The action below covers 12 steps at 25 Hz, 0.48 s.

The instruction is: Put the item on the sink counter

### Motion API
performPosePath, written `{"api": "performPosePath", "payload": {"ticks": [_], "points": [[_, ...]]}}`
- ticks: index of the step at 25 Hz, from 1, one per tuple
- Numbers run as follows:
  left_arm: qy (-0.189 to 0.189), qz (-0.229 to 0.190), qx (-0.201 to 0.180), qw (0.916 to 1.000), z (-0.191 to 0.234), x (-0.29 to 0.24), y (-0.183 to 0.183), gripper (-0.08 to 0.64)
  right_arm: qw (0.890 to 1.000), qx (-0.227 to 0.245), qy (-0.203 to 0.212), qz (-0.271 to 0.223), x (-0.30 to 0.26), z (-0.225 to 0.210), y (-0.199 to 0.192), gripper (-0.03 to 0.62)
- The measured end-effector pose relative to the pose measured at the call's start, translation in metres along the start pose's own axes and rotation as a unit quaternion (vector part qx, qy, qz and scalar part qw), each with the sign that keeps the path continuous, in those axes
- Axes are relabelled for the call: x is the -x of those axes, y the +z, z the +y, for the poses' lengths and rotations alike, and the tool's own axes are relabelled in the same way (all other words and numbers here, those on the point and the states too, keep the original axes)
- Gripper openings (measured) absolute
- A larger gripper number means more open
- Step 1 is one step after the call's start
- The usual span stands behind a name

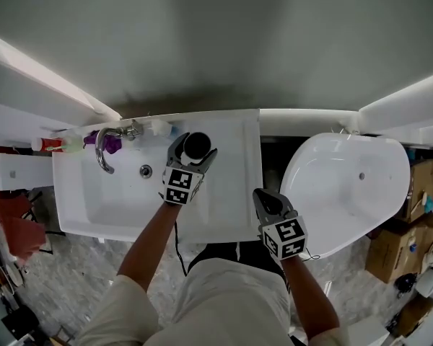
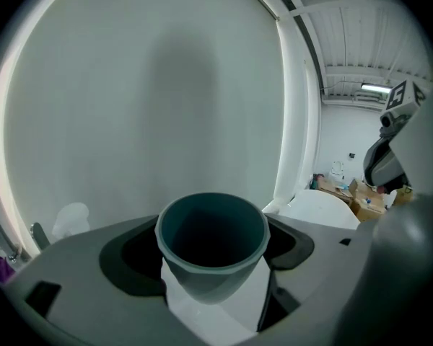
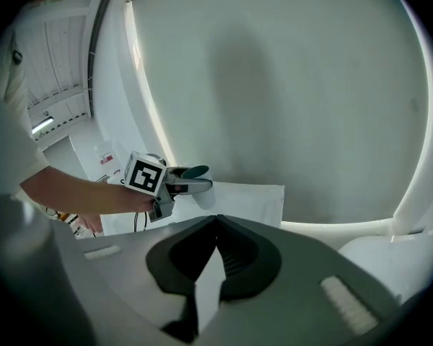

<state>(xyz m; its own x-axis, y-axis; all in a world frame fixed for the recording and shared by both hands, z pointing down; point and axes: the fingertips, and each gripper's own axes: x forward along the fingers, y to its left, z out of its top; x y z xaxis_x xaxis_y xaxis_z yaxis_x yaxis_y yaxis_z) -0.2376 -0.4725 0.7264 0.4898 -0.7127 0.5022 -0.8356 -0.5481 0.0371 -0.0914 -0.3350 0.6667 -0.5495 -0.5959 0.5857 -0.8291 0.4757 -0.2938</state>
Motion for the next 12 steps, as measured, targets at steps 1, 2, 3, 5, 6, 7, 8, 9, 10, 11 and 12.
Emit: {"api": "performPosePath", "payload": {"ticks": [1,2,3,5,6,7,8,9,10,11,12], "points": [[0.005,0.001,0.0,1.0,0.002,-0.006,-0.003,0.39,1.0,0.0,0.001,0.002,-0.002,0.0,-0.002,0.011],[0.009,0.003,-0.001,1.0,0.005,-0.013,-0.006,0.39,1.0,0.0,0.001,0.005,-0.003,-0.001,-0.003,0.011],[0.012,0.004,-0.002,0.9999,0.007,-0.019,-0.008,0.39,1.0,0.001,0.002,0.007,-0.005,-0.001,-0.004,0.011],[0.018,0.003,-0.001,0.9998,0.012,-0.031,-0.012,0.39,1.0,0.0,0.002,0.009,-0.007,-0.003,-0.006,0.011],[0.021,0.004,0.002,0.9998,0.015,-0.037,-0.016,0.39,1.0,-0.002,0.002,0.01,-0.008,-0.005,-0.007,0.011],[0.025,0.005,0.004,0.9997,0.017,-0.042,-0.018,0.39,1.0,-0.003,0.001,0.012,-0.009,-0.007,-0.009,0.011],[0.03,0.006,0.006,0.9995,0.02,-0.046,-0.02,0.39,1.0,-0.003,0.001,0.015,-0.009,-0.01,-0.011,0.011],[0.035,0.006,0.008,0.9993,0.022,-0.049,-0.02,0.39,1.0,-0.004,0.001,0.018,-0.008,-0.013,-0.012,0.011],[0.039,0.006,0.011,0.9992,0.025,-0.052,-0.021,0.39,1.0,-0.005,0.001,0.02,-0.008,-0.015,-0.014,0.011],[0.042,0.005,0.014,0.999,0.026,-0.054,-0.021,0.39,1.0,-0.007,0.0,0.022,-0.007,-0.017,-0.016,0.011],[0.044,0.004,0.017,0.9989,0.028,-0.057,-0.021,0.39,1.0,-0.008,-0.001,0.025,-0.007,-0.019,-0.017,0.011]]}}
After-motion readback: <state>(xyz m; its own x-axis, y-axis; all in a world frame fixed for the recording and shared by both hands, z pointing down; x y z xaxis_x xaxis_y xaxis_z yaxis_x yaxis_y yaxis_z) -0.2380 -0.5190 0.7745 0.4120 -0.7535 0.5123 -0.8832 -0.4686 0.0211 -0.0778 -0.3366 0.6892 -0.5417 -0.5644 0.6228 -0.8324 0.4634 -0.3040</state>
